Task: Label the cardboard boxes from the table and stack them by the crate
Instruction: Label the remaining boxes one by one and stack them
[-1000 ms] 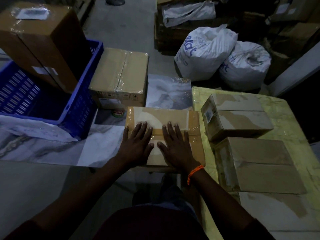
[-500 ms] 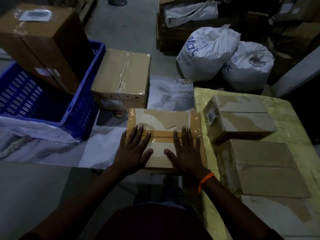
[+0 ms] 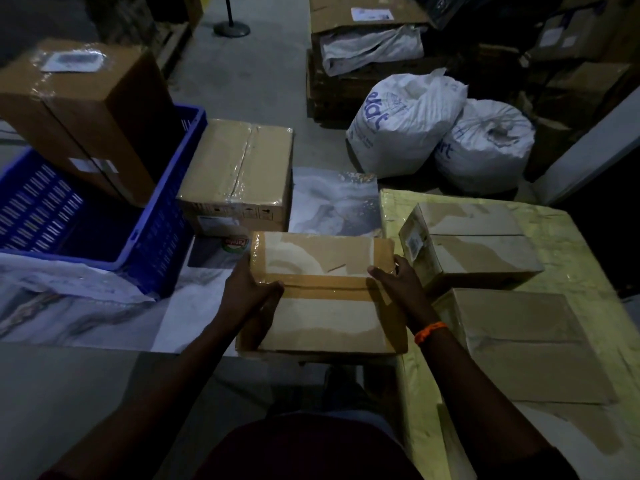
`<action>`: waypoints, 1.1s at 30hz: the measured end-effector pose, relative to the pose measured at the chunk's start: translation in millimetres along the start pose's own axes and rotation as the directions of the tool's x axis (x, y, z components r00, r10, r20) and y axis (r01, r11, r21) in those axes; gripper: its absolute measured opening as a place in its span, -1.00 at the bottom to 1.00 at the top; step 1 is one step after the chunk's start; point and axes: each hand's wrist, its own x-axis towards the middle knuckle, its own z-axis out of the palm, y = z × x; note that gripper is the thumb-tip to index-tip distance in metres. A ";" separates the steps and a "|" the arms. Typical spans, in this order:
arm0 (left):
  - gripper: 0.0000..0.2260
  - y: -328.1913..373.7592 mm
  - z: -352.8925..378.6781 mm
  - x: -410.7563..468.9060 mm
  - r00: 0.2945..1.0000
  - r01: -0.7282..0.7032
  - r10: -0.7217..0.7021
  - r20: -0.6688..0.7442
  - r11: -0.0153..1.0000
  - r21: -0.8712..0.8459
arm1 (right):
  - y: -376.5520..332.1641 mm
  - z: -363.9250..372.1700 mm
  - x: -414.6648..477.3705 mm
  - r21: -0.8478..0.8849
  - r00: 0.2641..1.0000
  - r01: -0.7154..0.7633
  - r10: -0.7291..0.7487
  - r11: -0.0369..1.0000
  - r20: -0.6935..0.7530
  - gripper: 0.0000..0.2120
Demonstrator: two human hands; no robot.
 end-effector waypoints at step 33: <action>-0.51 -3.1 -9.4 -80.3 0.960 0.017 -0.114 -0.255 0.935 -0.355 | 8.7 8.6 -82.3 0.364 0.935 0.176 -0.040 0.915 -0.352 -0.92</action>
